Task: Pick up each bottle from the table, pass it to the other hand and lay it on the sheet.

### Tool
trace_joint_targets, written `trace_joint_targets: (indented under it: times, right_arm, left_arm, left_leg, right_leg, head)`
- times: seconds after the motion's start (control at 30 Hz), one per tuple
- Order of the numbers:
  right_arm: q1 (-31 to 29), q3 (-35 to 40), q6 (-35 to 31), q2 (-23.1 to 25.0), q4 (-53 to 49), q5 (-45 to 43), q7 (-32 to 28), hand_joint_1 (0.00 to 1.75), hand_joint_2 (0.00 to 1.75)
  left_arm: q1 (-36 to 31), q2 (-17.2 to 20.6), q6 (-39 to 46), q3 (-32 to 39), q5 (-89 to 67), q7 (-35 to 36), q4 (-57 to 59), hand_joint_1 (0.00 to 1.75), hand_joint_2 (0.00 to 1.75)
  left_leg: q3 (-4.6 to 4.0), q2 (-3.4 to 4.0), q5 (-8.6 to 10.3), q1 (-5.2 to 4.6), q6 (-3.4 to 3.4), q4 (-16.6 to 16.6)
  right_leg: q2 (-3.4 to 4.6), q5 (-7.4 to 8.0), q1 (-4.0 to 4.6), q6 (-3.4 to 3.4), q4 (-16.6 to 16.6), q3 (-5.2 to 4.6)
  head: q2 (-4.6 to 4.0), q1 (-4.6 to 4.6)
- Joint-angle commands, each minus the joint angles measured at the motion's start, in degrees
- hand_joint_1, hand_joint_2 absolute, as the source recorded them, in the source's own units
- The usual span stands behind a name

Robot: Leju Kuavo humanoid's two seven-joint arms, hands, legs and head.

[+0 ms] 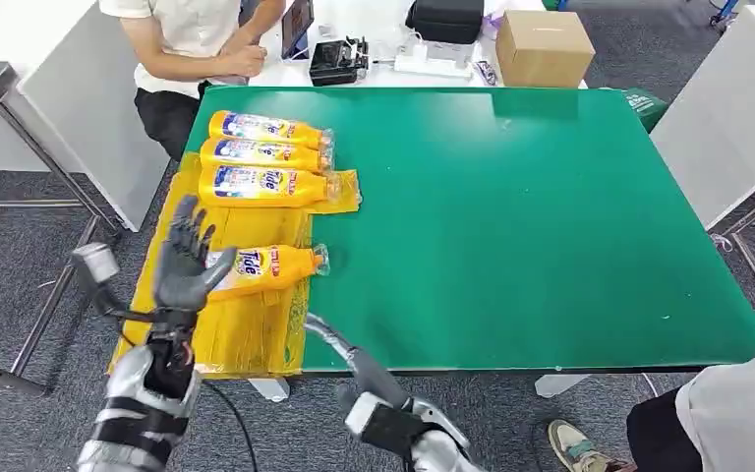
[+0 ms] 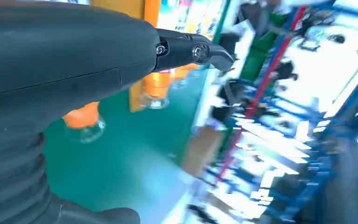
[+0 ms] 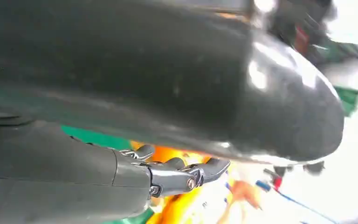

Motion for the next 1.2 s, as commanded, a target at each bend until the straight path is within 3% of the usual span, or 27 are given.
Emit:
trace_joint_targets:
  times: [0.03,0.23,0.27,0.4,0.47,0.53,0.57,0.6,0.67,0.7,0.77,0.83,1.0,1.03,1.2]
  right_arm:
    - [2.75,-3.96,1.24,-1.1,-6.74,-0.93,0.29,0.0,0.0]
    - [2.75,-3.96,1.24,-1.1,-6.74,-0.93,0.29,0.0,0.0]
    - [3.64,-5.49,0.74,-0.1,-7.72,-2.84,-2.5,0.0,1.75]
    - [7.46,-7.27,-4.01,0.36,-16.54,-3.99,-2.62,0.0,1.75]
    - [9.59,-8.73,-5.24,1.93,-20.95,-9.43,-2.62,0.0,1.75]
    - [9.97,-8.81,-8.83,1.59,-20.69,-8.44,-2.62,0.0,1.75]
    - [10.12,-9.84,-8.73,1.43,-19.27,-9.36,0.49,0.0,0.0]
    - [10.35,-10.96,-8.16,1.3,-18.79,-11.16,2.93,0.0,0.0]
    - [11.8,-17.34,-6.83,4.4,-18.27,-23.97,9.43,0.0,0.0]
    - [12.21,-19.49,-21.47,5.66,-20.03,-13.92,6.57,0.0,0.0]
    - [12.32,-18.82,-24.37,4.73,-22.81,-11.89,8.74,0.0,0.0]
    - [13.19,-19.68,-30.46,6.56,-24.91,-8.4,5.6,0.0,0.0]
    - [12.88,-18.08,-28.99,3.87,-25.08,-7.96,4.74,0.0,0.0]
    - [12.84,-17.94,-28.1,3.64,-24.69,-7.97,4.95,0.0,1.75]
    - [14.04,-18.64,-19.73,3.25,-24.41,-13.08,4.39,0.0,1.75]
  left_arm:
    - [5.24,4.04,0.7,-2.83,0.98,0.42,-11.86,0.0,1.75]
    - [5.24,4.04,0.7,-2.83,0.98,0.42,-11.86,0.0,1.75]
    - [5.71,3.84,2.11,-3.05,0.87,-0.37,-12.3,0.0,1.75]
    - [11.29,4.63,4.37,-5.95,-0.81,-1.56,-18.81,0.0,1.75]
    - [13.82,4.39,5.92,-7.25,-2.57,-2.83,-21.57,0.0,1.75]
    - [15.52,3.9,8.13,-8.14,-4.36,-4.31,-23.54,0.0,1.75]
    - [16.65,3.57,9.85,-8.33,-5.85,-4.9,-24.37,0.0,1.75]
    - [17.84,3.33,11.08,-8.45,-7.12,-5.09,-24.95,0.0,1.75]
    - [20.7,1.77,15.66,-8.33,-10.71,-4.68,-25.42,0.0,1.75]
    - [22.79,0.38,19.36,-10.0,-16.65,-6.96,-26.36,0.0,1.75]
    - [24.64,0.42,22.57,-13.44,-19.52,-8.05,-27.0,0.0,1.75]
    - [24.2,0.87,26.19,-16.46,-22.26,-8.25,-25.56,0.0,1.75]
    - [21.82,1.69,25.91,-19.38,-22.15,-9.48,-20.04,0.0,1.75]
    - [21.93,1.47,25.59,-19.23,-21.31,-9.54,-19.74,0.0,1.75]
    - [23.39,0.53,26.09,-18.15,-22.25,-14.75,-22.87,0.0,1.75]
  left_leg:
    - [0.09,0.03,-0.05,0.01,0.0,0.0]
    - [0.12,0.01,-0.02,-0.01,0.0,-0.04]
    - [0.1,0.01,-0.01,0.0,0.0,-0.04]
    - [0.24,0.06,-0.14,-0.03,-0.01,0.0]
    - [0.32,0.09,-0.19,-0.04,0.0,-0.01]
    - [0.11,0.08,-0.12,-0.02,0.0,0.01]
    - [0.26,0.09,-0.21,-0.03,-0.01,0.02]
    - [0.24,0.02,-0.18,-0.02,-0.01,-0.01]
    - [0.45,0.07,-0.28,-0.04,0.02,-0.08]
    - [0.31,0.05,-0.25,-0.03,0.04,-0.06]
    - [0.23,0.07,-0.27,-0.06,0.03,-0.01]
    - [0.24,0.04,-0.32,-0.03,0.01,0.03]
    - [0.4,-0.07,-0.27,-0.06,-0.01,-0.09]
    - [0.28,-0.1,-0.2,-0.05,-0.01,-0.11]
    - [0.31,0.02,-0.25,-0.02,0.0,-0.09]
  right_leg:
    - [-0.02,-0.07,0.01,0.01,0.0,0.08]
    - [-0.03,-0.04,-0.01,0.04,-0.02,0.12]
    - [-0.02,-0.02,0.0,0.04,-0.03,0.1]
    - [-0.02,-0.15,-0.02,0.03,0.03,0.22]
    - [0.0,-0.19,-0.02,0.02,0.02,0.31]
    - [0.02,-0.11,-0.01,0.05,0.02,0.1]
    - [0.0,-0.2,-0.02,0.06,0.03,0.24]
    - [-0.05,-0.19,-0.02,0.06,-0.01,0.25]
    - [-0.03,-0.25,-0.02,0.04,-0.08,0.43]
    - [-0.03,-0.2,-0.03,0.04,-0.06,0.3]
    - [-0.01,-0.21,-0.05,0.03,-0.01,0.19]
    - [-0.04,-0.25,-0.03,0.03,0.0,0.22]
    - [-0.17,-0.26,-0.06,0.01,-0.07,0.38]
    - [-0.17,-0.19,-0.05,0.02,-0.1,0.27]
    - [-0.05,-0.17,0.0,0.02,-0.12,0.28]
  head:
    - [0.0,0.02]
    - [0.0,0.0]
    - [0.0,0.02]
    - [0.0,0.02]
    - [0.0,0.02]
    - [0.0,0.0]
    - [0.0,0.02]
    - [0.0,0.02]
    - [0.0,0.0]
    - [0.0,0.02]
    - [0.0,0.0]
    - [0.0,-0.02]
    - [0.0,0.0]
    - [0.0,-0.02]
    - [0.0,0.0]
